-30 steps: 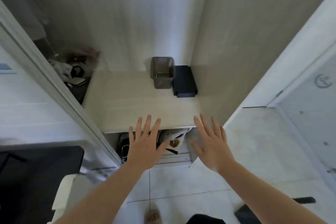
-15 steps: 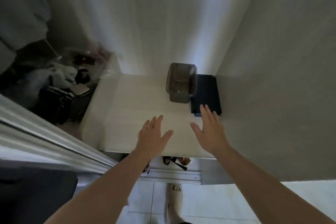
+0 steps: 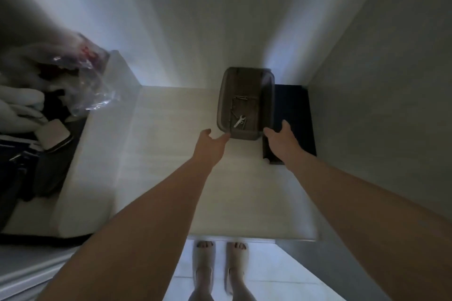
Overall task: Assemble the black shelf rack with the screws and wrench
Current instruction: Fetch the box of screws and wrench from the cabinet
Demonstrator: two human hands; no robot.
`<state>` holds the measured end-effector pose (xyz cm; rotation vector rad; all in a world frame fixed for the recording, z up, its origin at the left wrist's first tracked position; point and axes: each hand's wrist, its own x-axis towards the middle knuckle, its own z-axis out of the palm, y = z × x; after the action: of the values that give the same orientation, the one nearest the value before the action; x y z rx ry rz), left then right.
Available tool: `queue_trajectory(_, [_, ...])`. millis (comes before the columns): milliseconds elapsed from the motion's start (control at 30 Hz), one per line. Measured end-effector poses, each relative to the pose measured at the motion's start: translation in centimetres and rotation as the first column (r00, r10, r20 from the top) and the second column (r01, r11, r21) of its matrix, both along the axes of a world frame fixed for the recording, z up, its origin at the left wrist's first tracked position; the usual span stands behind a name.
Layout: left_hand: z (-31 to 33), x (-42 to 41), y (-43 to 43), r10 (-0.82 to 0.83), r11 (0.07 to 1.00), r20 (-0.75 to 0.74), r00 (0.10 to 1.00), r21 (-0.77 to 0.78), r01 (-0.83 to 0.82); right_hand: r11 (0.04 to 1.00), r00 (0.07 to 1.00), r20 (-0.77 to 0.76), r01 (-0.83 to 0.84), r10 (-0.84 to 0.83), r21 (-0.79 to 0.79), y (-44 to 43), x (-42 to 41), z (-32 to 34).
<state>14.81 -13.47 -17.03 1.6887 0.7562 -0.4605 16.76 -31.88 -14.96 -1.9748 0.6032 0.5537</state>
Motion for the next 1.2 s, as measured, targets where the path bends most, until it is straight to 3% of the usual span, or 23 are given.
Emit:
queue_trajectory(167, [-2.2,4.0,-0.2,0.032,0.998,-0.008,0.999,-0.046,-0.032,0.998,0.999,-0.039,0.039,-0.037,0.058,-0.4,2.4,-2.2])
queue_trajectory(333, [-2.5,5.0,-0.8,0.112,0.975,-0.029,0.993,-0.188,-0.115,0.984,0.994,-0.045,0.102,-0.097,0.144,0.3,2.5,-2.7])
queue_trajectory(600, [-0.2,2.2,1.4,0.144,0.968,-0.037,0.989,-0.202,-0.149,0.963,0.985,-0.044,0.175,-0.17,0.204,2.3,-1.4,0.3])
queue_trajectory(733, [1.5,-1.2,4.7,0.065,0.986,-0.027,0.998,-0.155,-0.068,0.968,0.984,-0.013,0.177,-0.177,0.176,2.9,-5.1,3.0])
queue_trajectory(900, [3.5,-5.6,8.8,-0.114,0.993,0.04,0.993,0.03,0.113,0.984,0.985,0.081,0.143,-0.152,0.104,2.7,-10.0,5.7])
queue_trajectory(1200, [6.1,-12.0,12.2,-0.482,0.873,-0.089,0.872,0.036,0.486,0.997,0.986,0.15,0.071,-0.07,-0.002,1.1,-18.2,7.1])
